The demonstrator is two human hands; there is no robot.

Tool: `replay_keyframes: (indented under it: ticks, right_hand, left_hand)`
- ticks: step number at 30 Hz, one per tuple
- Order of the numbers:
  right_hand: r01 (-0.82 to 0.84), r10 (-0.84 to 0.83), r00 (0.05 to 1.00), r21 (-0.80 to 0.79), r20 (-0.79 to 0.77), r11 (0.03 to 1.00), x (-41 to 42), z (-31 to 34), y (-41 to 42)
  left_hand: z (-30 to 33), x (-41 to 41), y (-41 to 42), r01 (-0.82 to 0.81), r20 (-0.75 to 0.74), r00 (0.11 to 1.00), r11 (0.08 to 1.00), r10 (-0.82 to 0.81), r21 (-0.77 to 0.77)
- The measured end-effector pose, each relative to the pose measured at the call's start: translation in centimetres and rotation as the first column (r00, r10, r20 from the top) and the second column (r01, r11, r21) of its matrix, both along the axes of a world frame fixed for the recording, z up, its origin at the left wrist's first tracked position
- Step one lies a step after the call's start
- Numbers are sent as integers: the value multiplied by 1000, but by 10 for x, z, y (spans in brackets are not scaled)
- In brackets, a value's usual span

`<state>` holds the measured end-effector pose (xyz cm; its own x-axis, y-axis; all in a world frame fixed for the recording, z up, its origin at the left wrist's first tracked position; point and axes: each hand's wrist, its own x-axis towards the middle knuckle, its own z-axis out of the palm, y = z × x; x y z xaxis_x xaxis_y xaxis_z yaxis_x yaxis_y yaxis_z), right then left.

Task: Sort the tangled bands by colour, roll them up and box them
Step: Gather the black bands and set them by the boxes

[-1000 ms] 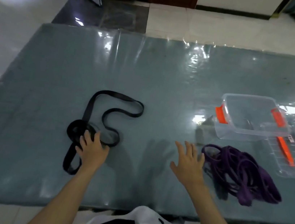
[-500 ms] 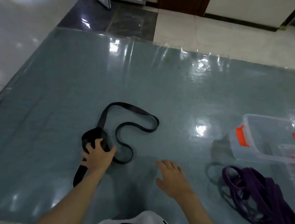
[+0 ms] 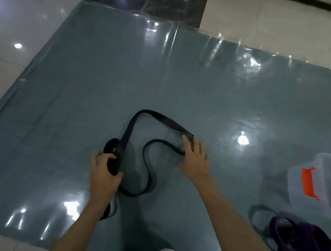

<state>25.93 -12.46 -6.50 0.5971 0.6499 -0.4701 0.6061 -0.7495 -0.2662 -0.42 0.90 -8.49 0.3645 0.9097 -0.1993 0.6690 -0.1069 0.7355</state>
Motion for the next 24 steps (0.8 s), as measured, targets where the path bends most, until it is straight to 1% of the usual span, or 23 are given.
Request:
replay_keyframes:
  ticks: [3, 4, 5, 6, 7, 8, 9, 10, 11, 12, 14, 16, 17, 19, 20, 21, 22, 23, 24]
  right_hand:
    - [139, -143, 988, -53, -59, 989, 17, -6, 25]
    - [153, -159, 984, -70, -86, 986, 20, -9, 29]
    - [143, -150, 986, -88, -78, 986, 22, -13, 33]
    - [118, -120, 993, -100, -15, 988, 24, -16, 34]
    - [85, -77, 994, -102, 80, 991, 26, -18, 35]
    - [44, -29, 987, -96, 158, 994, 27, -21, 34]
    - [-2, 18, 983, -84, 185, 996, 27, -23, 32]
    - [-41, 52, 985, -72, 162, 997, 26, -25, 28]
    - [-61, 67, 992, -59, 108, 996, 22, -26, 20]
    - [-62, 64, 997, -39, 44, 997, 14, -27, 8]
    - [-7, 10, 996, 38, -90, 999, -7, -27, -23]
    - [109, -77, 963, 111, -259, 988, -31, -26, -54]
    - [184, -120, 923, 144, -366, 972, -43, -24, -67]
    - [361, -186, 793, 201, -579, 911, -66, -19, -87]
    - [443, -211, 737, 223, -642, 868, -75, -16, -94]
    - [512, -230, 692, 240, -684, 825, -83, -10, -100]
    - [568, -239, 650, 252, -721, 784, -90, -3, -105]
    - [617, -240, 607, 259, -757, 743, -97, 5, -111]
    - [657, -237, 570, 263, -787, 707, -103, 13, -117]
  left_hand:
    - [2, 1, -18, 137, 49, 989, 990, -138, 32]
    - [1, 2, -22, 170, 39, 985, 985, -171, 29]
    - [0, 3, -23, 185, 14, 983, 983, -185, 14]
    - [-1, 3, -23, 183, -26, 983, 983, -183, -9]
    - [-3, 2, -23, 171, -87, 981, 985, -172, -16]
    - [-6, 0, -22, 164, -168, 972, 986, -161, 4]
    - [-9, -3, -21, 158, -266, 954, 986, -140, 46]
    - [-11, -5, -19, 135, -354, 930, 988, -100, 75]
    - [-11, -7, -16, 106, -413, 909, 991, -65, 78]
    - [-10, -9, -13, 91, -432, 900, 994, -58, 56]
    - [-10, -18, -7, 133, -418, 901, 991, -112, 22]
    - [-8, -28, 1, 208, -376, 909, 977, -179, 38]
    - [-6, -29, 5, 225, -318, 927, 973, -201, 41]
    - [4, -24, 7, 218, -154, 964, 976, -219, -23]
    - [8, -18, 4, 214, -95, 971, 975, -219, -60]
    - [11, -13, 0, 204, -69, 975, 976, -210, -77]
    - [12, -9, -5, 194, -78, 977, 979, -199, -64]
    - [11, -7, -12, 192, -135, 971, 981, -196, -37]
    - [9, -7, -20, 197, -222, 955, 980, -198, -26]
